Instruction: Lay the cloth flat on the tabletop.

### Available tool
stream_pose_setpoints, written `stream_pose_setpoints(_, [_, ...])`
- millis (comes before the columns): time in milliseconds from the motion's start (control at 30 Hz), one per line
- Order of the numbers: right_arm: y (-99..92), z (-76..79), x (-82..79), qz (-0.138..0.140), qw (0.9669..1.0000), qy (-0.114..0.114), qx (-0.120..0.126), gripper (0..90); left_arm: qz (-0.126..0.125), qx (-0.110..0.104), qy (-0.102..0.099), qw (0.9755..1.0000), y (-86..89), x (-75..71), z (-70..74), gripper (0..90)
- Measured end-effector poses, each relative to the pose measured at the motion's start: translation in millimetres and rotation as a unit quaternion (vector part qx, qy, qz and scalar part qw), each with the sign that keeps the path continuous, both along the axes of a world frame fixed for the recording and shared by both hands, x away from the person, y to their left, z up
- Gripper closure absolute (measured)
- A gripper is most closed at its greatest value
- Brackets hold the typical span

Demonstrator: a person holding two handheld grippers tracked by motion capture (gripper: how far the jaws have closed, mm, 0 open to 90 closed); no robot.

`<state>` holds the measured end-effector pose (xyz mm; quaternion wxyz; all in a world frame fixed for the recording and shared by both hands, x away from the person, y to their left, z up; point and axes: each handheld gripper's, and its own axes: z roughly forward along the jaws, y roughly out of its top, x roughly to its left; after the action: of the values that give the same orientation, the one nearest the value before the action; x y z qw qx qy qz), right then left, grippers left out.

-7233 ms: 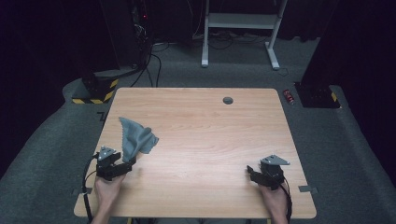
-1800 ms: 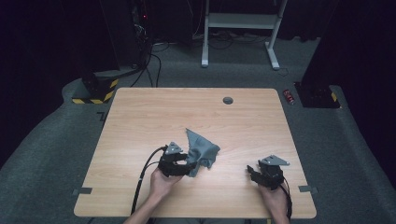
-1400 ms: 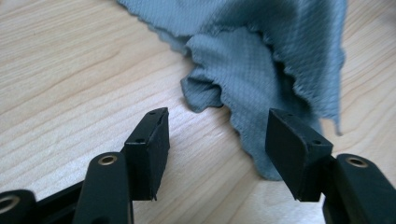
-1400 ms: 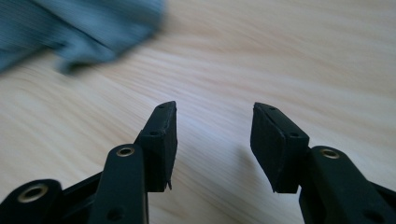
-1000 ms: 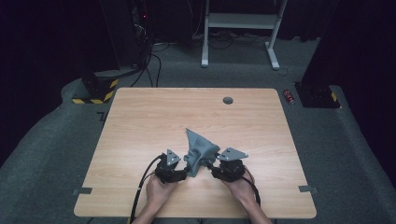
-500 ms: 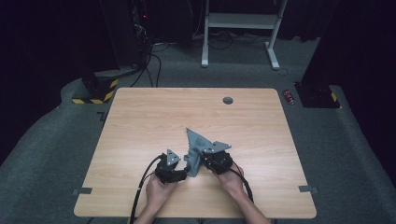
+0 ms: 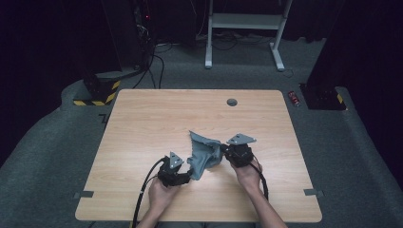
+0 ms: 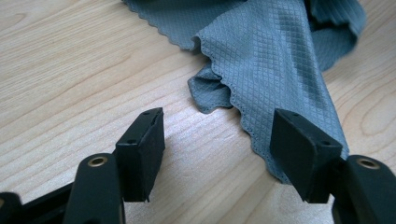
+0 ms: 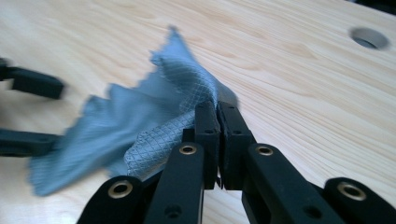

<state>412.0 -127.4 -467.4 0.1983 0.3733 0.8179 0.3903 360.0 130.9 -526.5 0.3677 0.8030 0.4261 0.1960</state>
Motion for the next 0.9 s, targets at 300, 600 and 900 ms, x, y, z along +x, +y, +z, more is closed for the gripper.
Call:
stream_pose_setpoints(300, [-27.7, -22.8, 18.7, -0.062, 0.9965, 0.053, -0.018, 86.4, 0.000, 0.000, 0.000, 1.0000, 0.0, 0.0, 0.0, 35.8])
stream_pose_setpoints(600, [-26.3, -4.9, -9.2, -0.037, 0.9989, 0.013, 0.027, 70.6, 0.000, 0.001, -0.001, 1.0000, 0.4, 0.2, 0.2, 35.8])
stream_pose_setpoints(900, [9.6, -16.4, -27.4, 0.041, 0.9990, 0.016, -0.012, 62.9, -0.047, -0.027, -0.001, 0.9985, -17.6, -12.6, 13.1, 38.4])
